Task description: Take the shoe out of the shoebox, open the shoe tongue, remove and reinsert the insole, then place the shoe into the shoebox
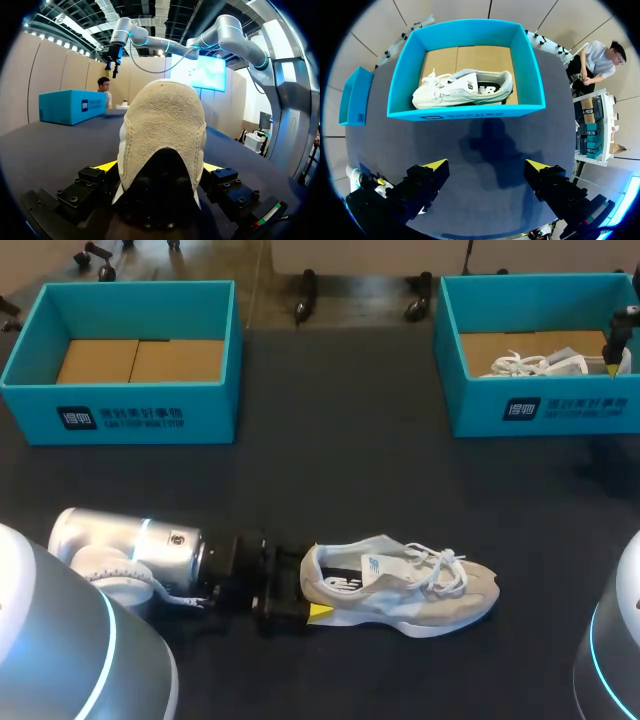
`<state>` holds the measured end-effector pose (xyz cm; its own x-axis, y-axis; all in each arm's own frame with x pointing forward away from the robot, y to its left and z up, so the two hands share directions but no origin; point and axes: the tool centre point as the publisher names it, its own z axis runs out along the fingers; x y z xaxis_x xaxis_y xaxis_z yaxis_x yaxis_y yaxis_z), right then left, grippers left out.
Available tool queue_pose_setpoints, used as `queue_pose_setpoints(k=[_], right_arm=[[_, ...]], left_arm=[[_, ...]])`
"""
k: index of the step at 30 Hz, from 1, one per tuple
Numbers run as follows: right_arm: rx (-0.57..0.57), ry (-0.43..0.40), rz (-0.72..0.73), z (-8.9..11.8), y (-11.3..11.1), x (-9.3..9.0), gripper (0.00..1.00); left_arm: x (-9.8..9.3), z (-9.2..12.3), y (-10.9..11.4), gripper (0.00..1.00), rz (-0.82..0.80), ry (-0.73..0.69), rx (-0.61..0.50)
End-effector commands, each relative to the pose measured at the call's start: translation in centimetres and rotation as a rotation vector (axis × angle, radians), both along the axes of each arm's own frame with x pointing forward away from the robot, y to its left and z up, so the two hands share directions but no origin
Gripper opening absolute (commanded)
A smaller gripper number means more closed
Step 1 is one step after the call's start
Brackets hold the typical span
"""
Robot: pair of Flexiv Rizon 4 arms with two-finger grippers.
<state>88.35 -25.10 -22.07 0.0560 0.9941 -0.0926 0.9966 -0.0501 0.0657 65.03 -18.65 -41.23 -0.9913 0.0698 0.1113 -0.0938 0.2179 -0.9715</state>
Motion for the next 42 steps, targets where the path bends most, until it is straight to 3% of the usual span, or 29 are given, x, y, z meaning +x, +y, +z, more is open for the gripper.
queue_pose_setpoints(k=[1,23,42], right_arm=[[-0.001,0.0,0.0,0.0,0.0,0.0,1.0],[-0.001,0.0,0.0,0.0,0.0,0.0,1.0],[-0.001,0.0,0.0,0.0,0.0,0.0,1.0]], left_arm=[[0.3,-0.1,-0.3,1.0,-0.007,0.007,-0.003],[-0.3,-0.5,-0.1,1.0,-0.014,0.008,0.016],[-0.4,-0.4,-1.3,1.0,0.02,-0.006,0.021]])
